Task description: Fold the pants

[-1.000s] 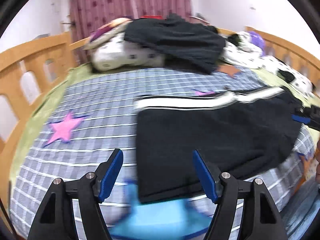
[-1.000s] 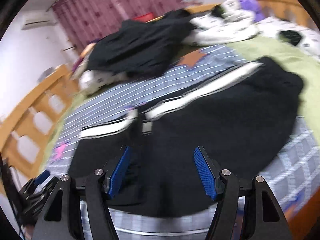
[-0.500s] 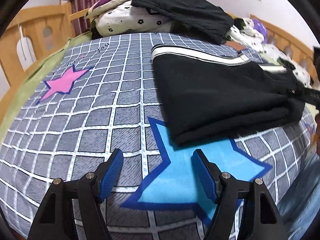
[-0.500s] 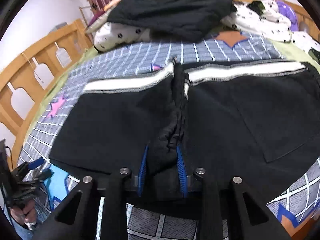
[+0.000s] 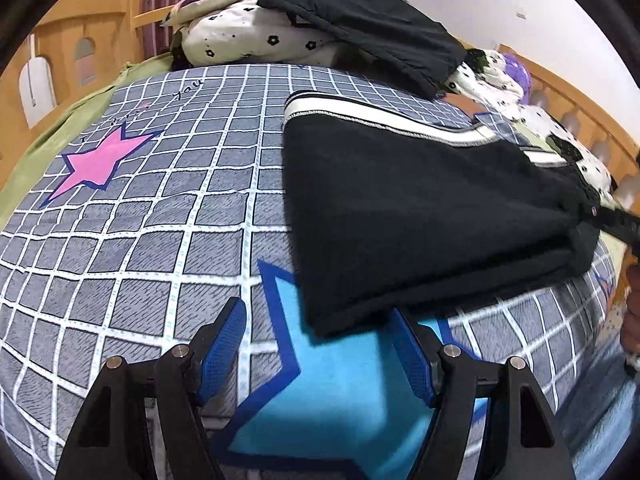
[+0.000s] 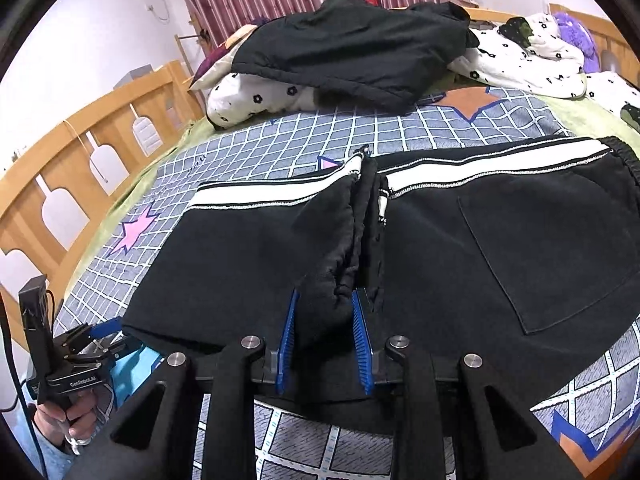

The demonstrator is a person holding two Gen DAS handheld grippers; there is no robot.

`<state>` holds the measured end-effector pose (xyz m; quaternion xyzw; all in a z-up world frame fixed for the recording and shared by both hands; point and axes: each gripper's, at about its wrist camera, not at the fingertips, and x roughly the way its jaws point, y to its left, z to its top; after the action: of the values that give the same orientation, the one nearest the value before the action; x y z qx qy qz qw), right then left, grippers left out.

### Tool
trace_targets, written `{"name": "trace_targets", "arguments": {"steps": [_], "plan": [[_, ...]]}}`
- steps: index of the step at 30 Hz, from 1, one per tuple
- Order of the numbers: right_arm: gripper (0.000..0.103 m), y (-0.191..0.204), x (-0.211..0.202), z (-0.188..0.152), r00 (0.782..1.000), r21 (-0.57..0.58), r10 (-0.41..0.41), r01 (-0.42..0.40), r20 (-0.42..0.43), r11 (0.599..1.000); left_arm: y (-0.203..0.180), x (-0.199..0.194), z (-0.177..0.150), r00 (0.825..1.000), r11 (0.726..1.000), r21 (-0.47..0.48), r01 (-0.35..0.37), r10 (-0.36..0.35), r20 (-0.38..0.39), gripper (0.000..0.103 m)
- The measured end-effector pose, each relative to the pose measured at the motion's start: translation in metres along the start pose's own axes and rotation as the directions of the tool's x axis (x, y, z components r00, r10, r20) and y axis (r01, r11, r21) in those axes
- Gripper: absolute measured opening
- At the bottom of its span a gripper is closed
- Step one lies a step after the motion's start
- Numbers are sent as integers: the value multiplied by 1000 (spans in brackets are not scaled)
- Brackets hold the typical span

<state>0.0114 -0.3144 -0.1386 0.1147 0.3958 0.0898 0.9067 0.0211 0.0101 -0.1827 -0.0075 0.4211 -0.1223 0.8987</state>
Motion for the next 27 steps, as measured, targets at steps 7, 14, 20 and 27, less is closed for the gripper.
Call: {"name": "trace_targets", "arguments": {"steps": [7, 14, 20, 27], "plan": [[24, -1, -12, 0, 997, 15, 55, -56, 52, 998, -5, -6, 2, 997, 998, 2, -59, 59, 58, 70], [26, -2, 22, -23, 986, -53, -61, 54, -152, 997, 11, -3, -4, 997, 997, -53, -54, 56, 44, 72], [49, -4, 2, -5, 996, -56, -19, 15, -83, 998, 13, -1, -2, 998, 998, -42, -40, 42, 45, 72], [53, 1, 60, 60, 985, -110, -141, 130, -99, 985, 13, 1, -3, 998, 998, -53, -25, 28, 53, 73]]}}
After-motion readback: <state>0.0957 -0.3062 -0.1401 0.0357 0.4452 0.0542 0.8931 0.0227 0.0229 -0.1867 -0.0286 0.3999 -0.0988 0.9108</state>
